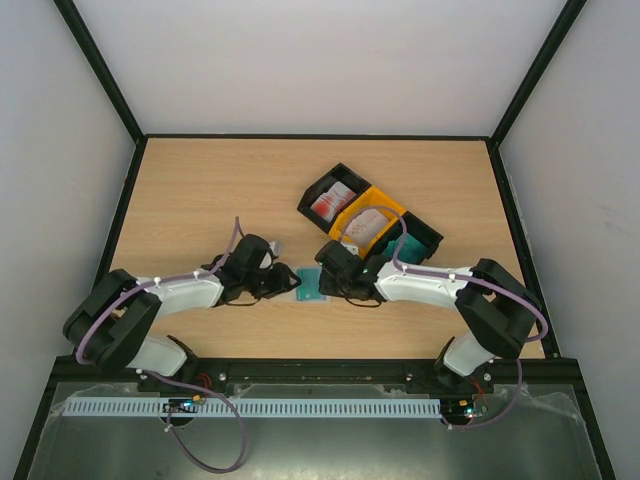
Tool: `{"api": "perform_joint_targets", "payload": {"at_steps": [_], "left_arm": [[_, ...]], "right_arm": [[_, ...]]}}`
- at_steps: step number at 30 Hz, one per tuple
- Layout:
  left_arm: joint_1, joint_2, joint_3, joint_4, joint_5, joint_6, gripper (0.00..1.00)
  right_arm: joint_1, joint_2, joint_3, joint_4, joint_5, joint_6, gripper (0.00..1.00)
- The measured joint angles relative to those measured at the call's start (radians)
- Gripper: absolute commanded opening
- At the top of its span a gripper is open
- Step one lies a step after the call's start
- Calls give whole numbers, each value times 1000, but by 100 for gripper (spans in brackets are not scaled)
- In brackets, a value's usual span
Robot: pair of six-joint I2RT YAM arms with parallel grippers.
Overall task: Put the credit cards into the card holder
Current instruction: Insert the credit card into the card holder.
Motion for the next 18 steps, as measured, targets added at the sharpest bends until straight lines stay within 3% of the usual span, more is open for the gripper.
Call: {"api": "perform_joint_targets", "payload": {"at_steps": [18], "left_arm": [[-29, 164, 64, 55, -27, 13, 14]], "right_arm": [[-35, 1, -54, 78, -84, -5, 11]]}}
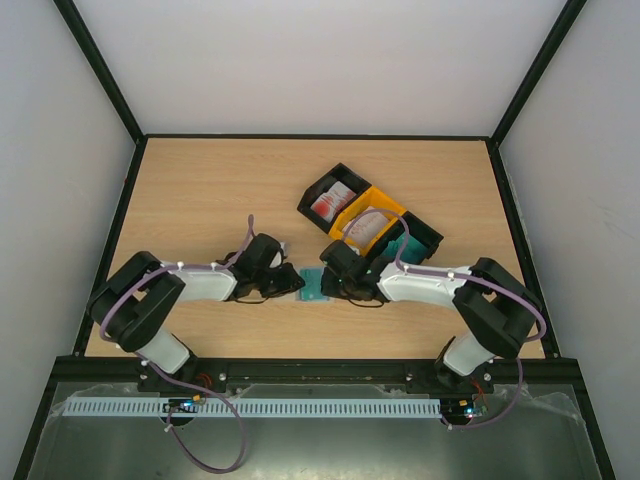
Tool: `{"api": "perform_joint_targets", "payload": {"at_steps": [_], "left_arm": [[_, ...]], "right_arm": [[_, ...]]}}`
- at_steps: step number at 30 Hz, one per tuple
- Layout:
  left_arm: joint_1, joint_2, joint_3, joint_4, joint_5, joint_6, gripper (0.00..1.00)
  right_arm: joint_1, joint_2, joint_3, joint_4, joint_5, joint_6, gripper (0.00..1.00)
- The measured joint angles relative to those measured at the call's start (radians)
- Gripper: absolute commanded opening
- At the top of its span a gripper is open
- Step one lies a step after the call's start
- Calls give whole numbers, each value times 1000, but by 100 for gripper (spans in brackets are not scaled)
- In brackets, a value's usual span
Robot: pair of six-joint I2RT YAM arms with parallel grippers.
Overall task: Put the credit cards into the card holder
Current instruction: Insert the credit card into the card holder.
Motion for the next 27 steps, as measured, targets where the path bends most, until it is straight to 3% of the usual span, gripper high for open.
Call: {"api": "perform_joint_targets", "payload": {"at_steps": [13, 15, 18, 20, 27], "left_arm": [[-22, 47, 29, 30, 28, 25, 11], [-23, 50, 29, 32, 29, 25, 11], [-32, 50, 34, 29, 25, 27, 12], [-38, 50, 38, 22, 21, 30, 14], [-38, 50, 44, 12, 19, 35, 13]], "right_arm": [[-8, 42, 1, -1, -18, -10, 12], [-8, 42, 2, -2, -12, -13, 17], [-8, 35, 14, -23, 23, -7, 39], [-8, 22, 18, -44, 57, -3, 46], [-11, 4, 19, -70, 87, 12, 43]]}}
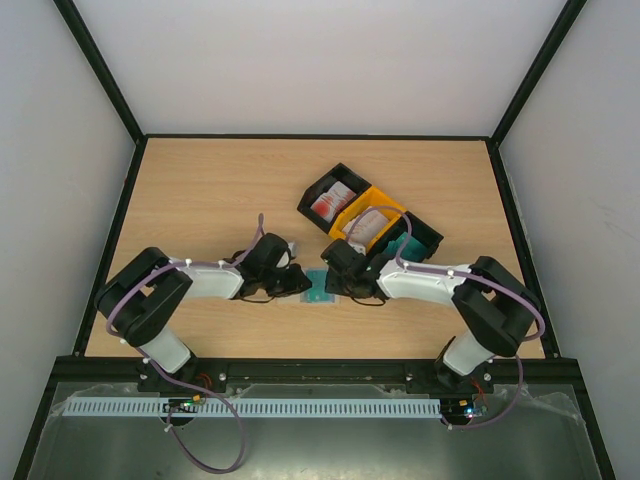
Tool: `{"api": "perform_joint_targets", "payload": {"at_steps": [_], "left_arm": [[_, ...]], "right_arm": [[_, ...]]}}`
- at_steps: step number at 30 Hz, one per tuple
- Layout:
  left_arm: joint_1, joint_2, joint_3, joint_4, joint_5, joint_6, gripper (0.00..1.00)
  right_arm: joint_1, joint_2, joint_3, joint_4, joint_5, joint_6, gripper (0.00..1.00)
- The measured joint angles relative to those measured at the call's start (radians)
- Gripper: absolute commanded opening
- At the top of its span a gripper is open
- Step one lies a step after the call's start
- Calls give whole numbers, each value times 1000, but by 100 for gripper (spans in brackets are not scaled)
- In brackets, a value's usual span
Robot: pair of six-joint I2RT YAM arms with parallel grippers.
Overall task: Put the credit cards into the card holder
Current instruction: Insert the credit card into the card holder.
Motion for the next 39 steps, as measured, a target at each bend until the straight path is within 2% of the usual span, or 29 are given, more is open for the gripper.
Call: {"api": "perform_joint_targets", "payload": {"at_steps": [7, 14, 18, 23, 26, 31, 39], "left_arm": [[0, 0, 0, 6, 21, 0, 11], [-3, 1, 0, 33, 66, 5, 12], [-7, 1, 4, 17, 60, 13, 18], [-13, -17, 17, -37, 28, 29, 33], [-13, -58, 19, -78, 10, 36, 34], [-13, -97, 19, -117, -15, 43, 17], [-13, -34, 19, -105, -9, 42, 8]], "right_arm": [[-3, 37, 0, 28, -72, 2, 37], [-5, 39, 0, 39, -95, -6, 36], [-5, 39, 0, 38, -87, -9, 37], [-5, 39, 0, 32, -58, -9, 38], [-5, 38, 0, 31, -50, -9, 39], [-5, 26, 0, 29, -46, -10, 39], [-5, -5, 0, 32, -55, -14, 39]]}}
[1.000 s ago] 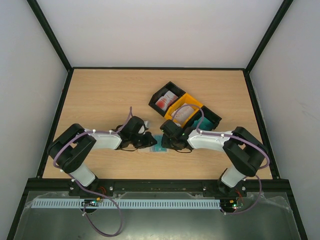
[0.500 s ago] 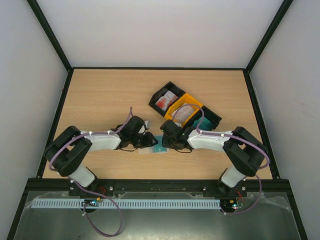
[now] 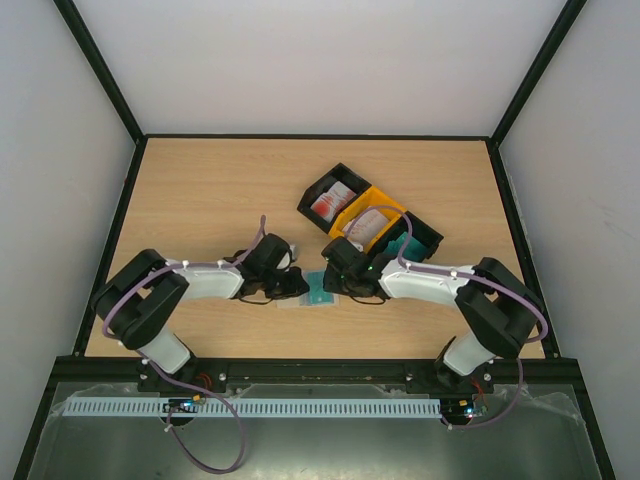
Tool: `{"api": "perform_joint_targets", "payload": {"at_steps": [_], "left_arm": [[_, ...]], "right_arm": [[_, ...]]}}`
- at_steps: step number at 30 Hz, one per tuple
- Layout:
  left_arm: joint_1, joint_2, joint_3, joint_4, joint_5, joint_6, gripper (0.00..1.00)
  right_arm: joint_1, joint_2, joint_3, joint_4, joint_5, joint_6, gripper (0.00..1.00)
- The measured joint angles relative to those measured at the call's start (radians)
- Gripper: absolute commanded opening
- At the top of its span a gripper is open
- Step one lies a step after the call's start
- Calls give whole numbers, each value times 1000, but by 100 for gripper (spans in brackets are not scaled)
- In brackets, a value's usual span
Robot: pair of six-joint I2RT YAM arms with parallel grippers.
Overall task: Put the credit cards into the card holder
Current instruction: Insert the credit card into the card holder.
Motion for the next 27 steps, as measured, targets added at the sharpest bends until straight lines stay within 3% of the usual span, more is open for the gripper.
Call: {"api": "perform_joint_targets", "payload": {"at_steps": [8, 27], "left_arm": [[0, 31, 5, 13, -4, 5, 2], [-5, -21, 4, -8, -27, 26, 4]], "right_arm": [[0, -8, -2, 24, -31, 1, 39], [0, -8, -8, 31, -52, 5, 35]]}}
